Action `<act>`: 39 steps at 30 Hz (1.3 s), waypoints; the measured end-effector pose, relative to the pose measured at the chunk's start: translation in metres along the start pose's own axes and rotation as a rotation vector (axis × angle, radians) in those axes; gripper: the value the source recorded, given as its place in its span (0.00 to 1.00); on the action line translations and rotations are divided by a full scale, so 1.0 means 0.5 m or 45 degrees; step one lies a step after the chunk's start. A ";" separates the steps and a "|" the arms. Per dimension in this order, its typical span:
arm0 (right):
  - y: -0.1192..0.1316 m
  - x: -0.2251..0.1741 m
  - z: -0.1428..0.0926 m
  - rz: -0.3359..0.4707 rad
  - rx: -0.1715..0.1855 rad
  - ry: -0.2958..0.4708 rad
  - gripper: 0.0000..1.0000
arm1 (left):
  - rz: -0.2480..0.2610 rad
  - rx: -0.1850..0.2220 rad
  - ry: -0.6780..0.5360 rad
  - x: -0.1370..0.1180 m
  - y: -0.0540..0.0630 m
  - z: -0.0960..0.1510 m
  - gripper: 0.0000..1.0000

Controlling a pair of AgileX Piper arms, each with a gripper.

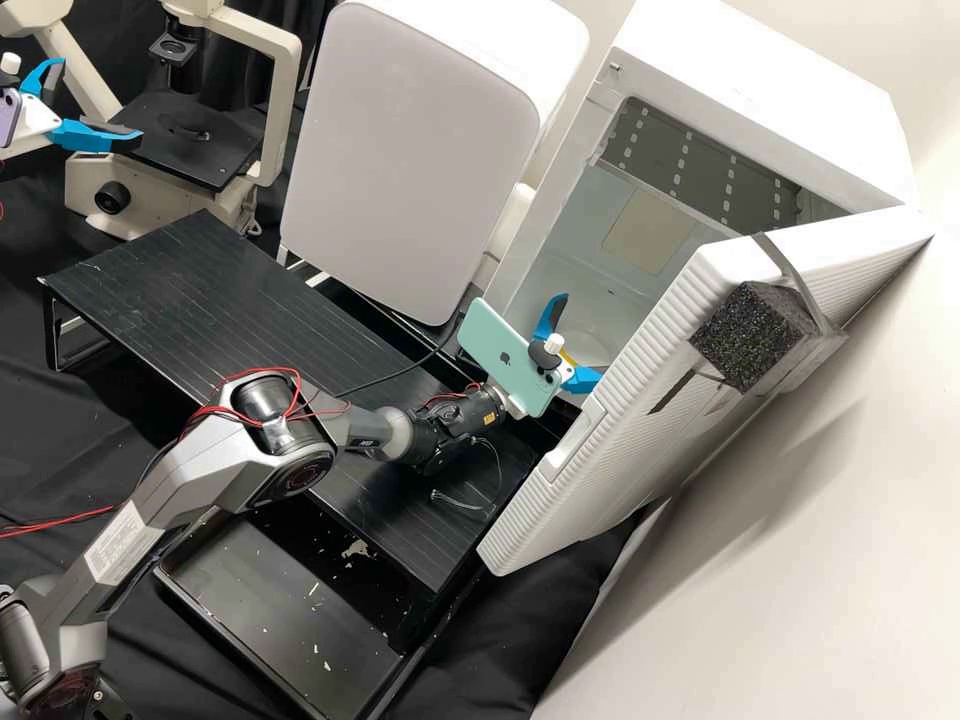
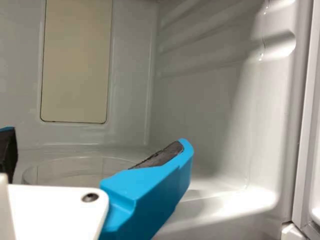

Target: Place the petri dish in the incubator

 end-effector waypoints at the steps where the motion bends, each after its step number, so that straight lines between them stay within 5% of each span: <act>1: 0.000 0.000 0.000 0.000 0.000 0.000 1.00 | 0.000 0.000 0.000 0.000 0.000 0.000 1.00; 12: 0.019 -0.031 0.004 -0.004 -0.003 -0.030 1.00 | 0.000 0.000 0.000 0.000 0.000 0.000 1.00; 19: 0.074 -0.122 0.017 0.005 0.070 -0.055 1.00 | 0.000 0.000 0.000 0.000 0.000 0.000 1.00; 29: 0.154 -0.268 -0.007 0.106 0.170 0.143 1.00 | 0.000 0.000 0.000 0.000 0.000 0.000 1.00; 39: 0.133 -0.435 -0.037 0.039 0.235 0.044 1.00 | 0.000 0.000 0.000 0.000 0.000 0.000 1.00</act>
